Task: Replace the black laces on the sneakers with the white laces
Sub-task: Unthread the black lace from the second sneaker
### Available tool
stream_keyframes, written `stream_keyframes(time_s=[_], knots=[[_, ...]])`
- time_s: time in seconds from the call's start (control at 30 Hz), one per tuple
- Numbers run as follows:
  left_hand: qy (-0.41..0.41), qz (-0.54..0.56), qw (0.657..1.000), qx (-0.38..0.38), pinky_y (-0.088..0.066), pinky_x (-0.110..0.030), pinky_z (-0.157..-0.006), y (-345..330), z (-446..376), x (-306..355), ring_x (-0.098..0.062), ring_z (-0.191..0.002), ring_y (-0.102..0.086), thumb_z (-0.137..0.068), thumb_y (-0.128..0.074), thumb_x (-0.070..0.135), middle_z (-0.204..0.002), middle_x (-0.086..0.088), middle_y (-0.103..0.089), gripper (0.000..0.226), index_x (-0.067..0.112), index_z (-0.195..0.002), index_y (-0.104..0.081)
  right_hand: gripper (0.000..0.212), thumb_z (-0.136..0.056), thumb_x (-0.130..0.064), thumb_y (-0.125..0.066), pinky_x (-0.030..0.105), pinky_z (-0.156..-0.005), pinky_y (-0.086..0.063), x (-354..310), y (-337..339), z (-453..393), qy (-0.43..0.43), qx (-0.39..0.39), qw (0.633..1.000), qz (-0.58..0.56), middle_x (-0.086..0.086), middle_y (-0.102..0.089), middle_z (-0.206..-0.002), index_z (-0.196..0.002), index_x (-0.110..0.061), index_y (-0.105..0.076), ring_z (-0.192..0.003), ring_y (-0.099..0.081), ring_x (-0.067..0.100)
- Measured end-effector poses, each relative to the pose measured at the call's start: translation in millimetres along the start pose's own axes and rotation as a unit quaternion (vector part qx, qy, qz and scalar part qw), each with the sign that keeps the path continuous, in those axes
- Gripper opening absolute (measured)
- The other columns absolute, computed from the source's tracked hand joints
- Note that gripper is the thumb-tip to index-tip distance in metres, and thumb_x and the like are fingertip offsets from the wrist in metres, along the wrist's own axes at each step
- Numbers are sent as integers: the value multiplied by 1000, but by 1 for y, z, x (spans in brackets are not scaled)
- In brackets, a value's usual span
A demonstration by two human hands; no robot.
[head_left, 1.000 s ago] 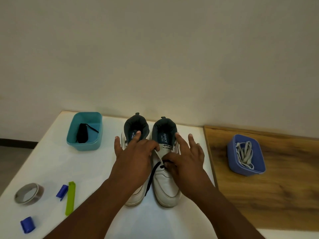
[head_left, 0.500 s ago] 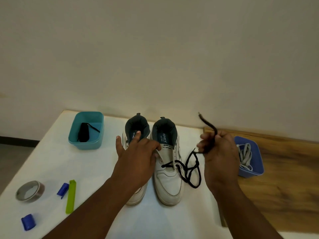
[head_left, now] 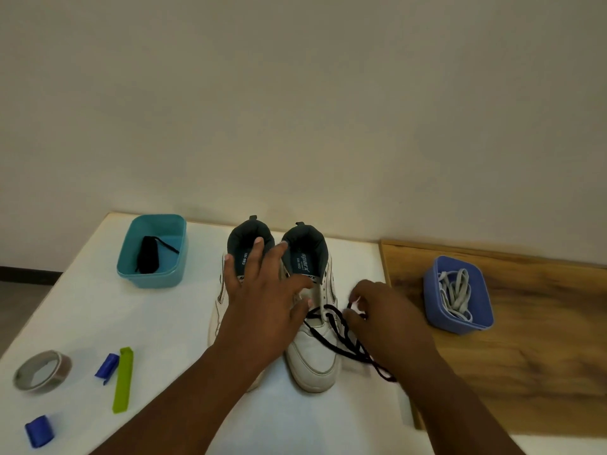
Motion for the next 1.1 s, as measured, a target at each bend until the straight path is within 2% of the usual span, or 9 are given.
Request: stream_keyframes(time_s=[0.1,0.17,0.23,0.43,0.53,0.63,0.77,0.93,1.1], knots=[[1,-22,1000,-11,-1,-67,-118,-5,2,3,-33,-154,-7,-90,-43,59,-160,-2,-34,32,48,-99,-72,53,-100,-23,-55,21,-71,-49,-15,-13,-2,80,-5,992,-93,-12,-55,-102,-146,-47,-41,-82,-56,5],[-1,-40,999,-17,-1,-67,-117,-10,2,6,-34,-154,-10,-87,-44,61,-159,-2,-36,33,48,-93,-74,65,-101,-14,-49,14,-63,-38,-20,-19,-2,115,-35,992,-44,-9,-49,-104,-154,-48,-30,-80,-51,7],[-5,-55,998,-23,0,-68,-117,-11,1,7,-34,-153,-11,-84,-46,63,-159,0,-36,32,49,-88,-75,61,-101,-11,-48,12,-61,-32,-19,-21,-4,108,-44,993,-25,-9,-46,-105,-150,-45,-39,-81,-49,7],[0,-67,997,-34,9,-67,-116,-9,2,8,-33,-154,0,-81,-43,67,-161,6,-29,37,50,-92,-74,29,-89,0,-56,24,-71,-46,-18,-22,-7,99,16,988,-115,-4,-60,-92,-106,-23,-62,-82,-55,11],[0,-67,997,-27,8,-66,-116,-12,2,8,-33,-154,-6,-81,-51,74,-159,5,-33,34,49,-89,-74,25,-89,-7,-50,27,-71,-48,-20,-21,-5,96,19,988,-121,-4,-60,-89,-104,-22,-63,-80,-56,12],[1,-42,999,-9,4,-63,-118,-12,1,11,-31,-152,-15,-84,-64,56,-147,8,-45,20,39,-80,-73,25,-91,-4,-52,29,-72,-49,-22,-19,-5,92,14,987,-128,-4,-61,-89,-104,-21,-64,-81,-57,11],[36,4,999,39,-12,-59,-120,-8,2,10,-25,-147,-28,-80,-52,39,-131,10,-55,16,33,-80,-67,29,-87,-15,-41,33,-73,-51,-26,-19,-4,79,15,987,-137,-4,-62,-89,-102,-21,-65,-81,-57,11],[5,-15,1000,7,-3,-62,-119,-13,4,10,-30,-153,-13,-82,-49,47,-155,3,-39,29,40,-103,-69,35,-82,-21,-38,32,-75,-51,-33,-14,-3,78,-7,988,-132,-3,-62,-92,-105,-20,-65,-83,-58,14],[0,-28,1000,12,-4,-63,-119,-9,-2,8,-30,-152,-14,-88,-63,49,-147,9,-47,15,39,-85,-74,34,-84,-19,-42,30,-77,-50,-31,-14,-2,72,-10,991,-114,-4,-63,-96,-110,-21,-64,-86,-58,14]])
Point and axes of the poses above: each hand's wrist, its own z-axis away from the middle knuckle, its own y-axis out of the back of the hand, x = y × z, the point moved 1 cm from there along -z, towards the middle knuckle
